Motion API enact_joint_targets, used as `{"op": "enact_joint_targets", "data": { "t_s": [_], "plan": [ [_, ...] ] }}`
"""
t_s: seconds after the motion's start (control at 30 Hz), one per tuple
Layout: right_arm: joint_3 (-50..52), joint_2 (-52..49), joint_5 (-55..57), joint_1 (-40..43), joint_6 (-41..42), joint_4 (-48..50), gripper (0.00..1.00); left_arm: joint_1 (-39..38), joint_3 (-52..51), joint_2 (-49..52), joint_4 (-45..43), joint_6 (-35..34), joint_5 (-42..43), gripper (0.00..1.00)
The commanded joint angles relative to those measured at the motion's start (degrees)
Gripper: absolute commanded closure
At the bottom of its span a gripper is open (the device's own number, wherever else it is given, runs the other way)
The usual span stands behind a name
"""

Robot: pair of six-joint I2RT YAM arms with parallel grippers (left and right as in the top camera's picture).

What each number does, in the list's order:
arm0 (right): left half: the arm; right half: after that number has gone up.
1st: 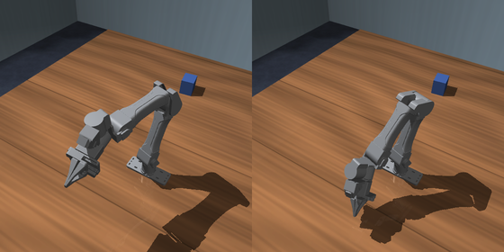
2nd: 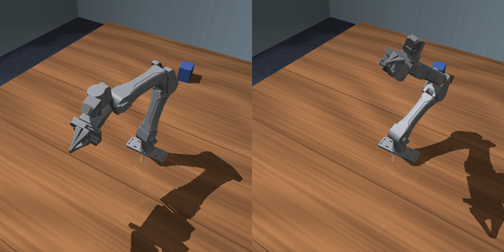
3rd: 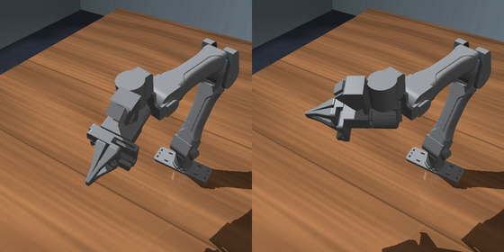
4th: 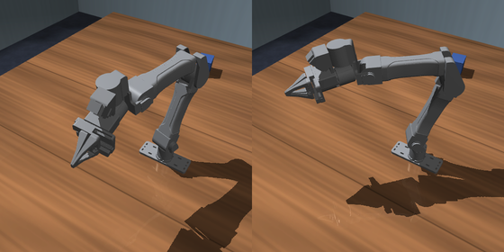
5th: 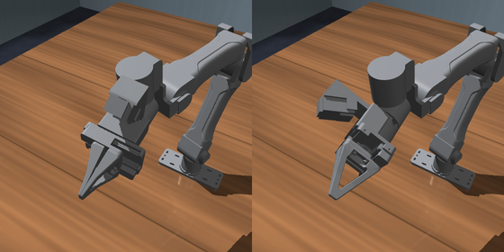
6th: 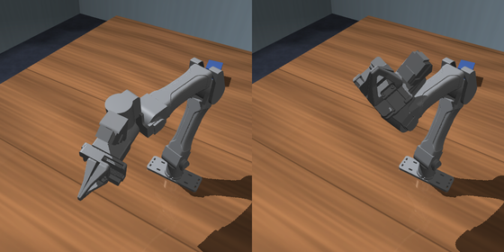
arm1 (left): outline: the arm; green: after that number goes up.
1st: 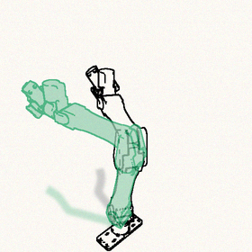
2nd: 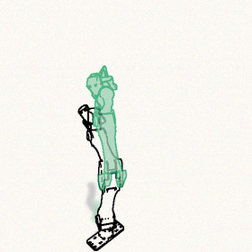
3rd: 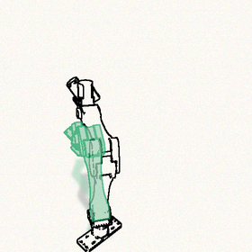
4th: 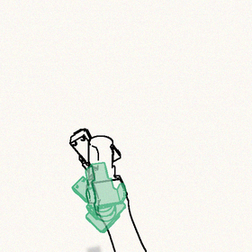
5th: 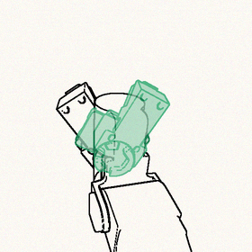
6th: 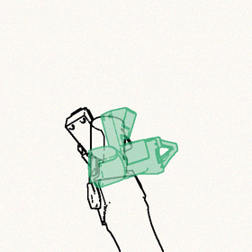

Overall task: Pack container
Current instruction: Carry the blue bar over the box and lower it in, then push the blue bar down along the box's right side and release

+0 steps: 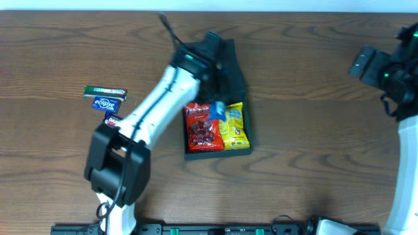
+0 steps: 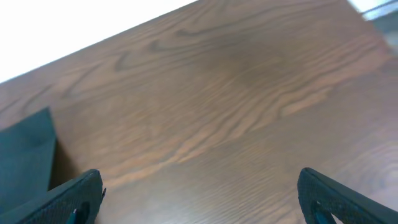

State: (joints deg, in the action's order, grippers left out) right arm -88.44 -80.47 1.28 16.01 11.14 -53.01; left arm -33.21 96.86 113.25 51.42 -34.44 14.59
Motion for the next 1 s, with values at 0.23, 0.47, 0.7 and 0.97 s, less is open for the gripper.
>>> {"op": "enact_joint_targets", "data": {
  "t_s": [0.23, 0.47, 0.7, 0.97],
  "plan": [
    [-0.70, 0.48, -8.28, 4.74, -1.11, -0.61, 0.01, -8.98, -1.88, -0.81, 0.24, -10.14, -11.06, 0.94],
    [-0.70, 0.66, -12.39, 4.74, -0.92, -4.39, 0.01, -10.03, -5.05, -0.76, -1.22, -14.62, -10.25, 0.94],
    [-0.70, 1.97, -12.50, 4.74, -2.01, -9.49, 0.01, -12.74, -10.27, -0.76, -7.58, -12.90, -10.56, 0.94],
    [-0.72, 3.37, -12.48, 4.74, -2.05, -9.29, 0.01, -14.84, -10.40, -0.76, -8.15, -12.22, -10.58, 0.94]
  ]
}}
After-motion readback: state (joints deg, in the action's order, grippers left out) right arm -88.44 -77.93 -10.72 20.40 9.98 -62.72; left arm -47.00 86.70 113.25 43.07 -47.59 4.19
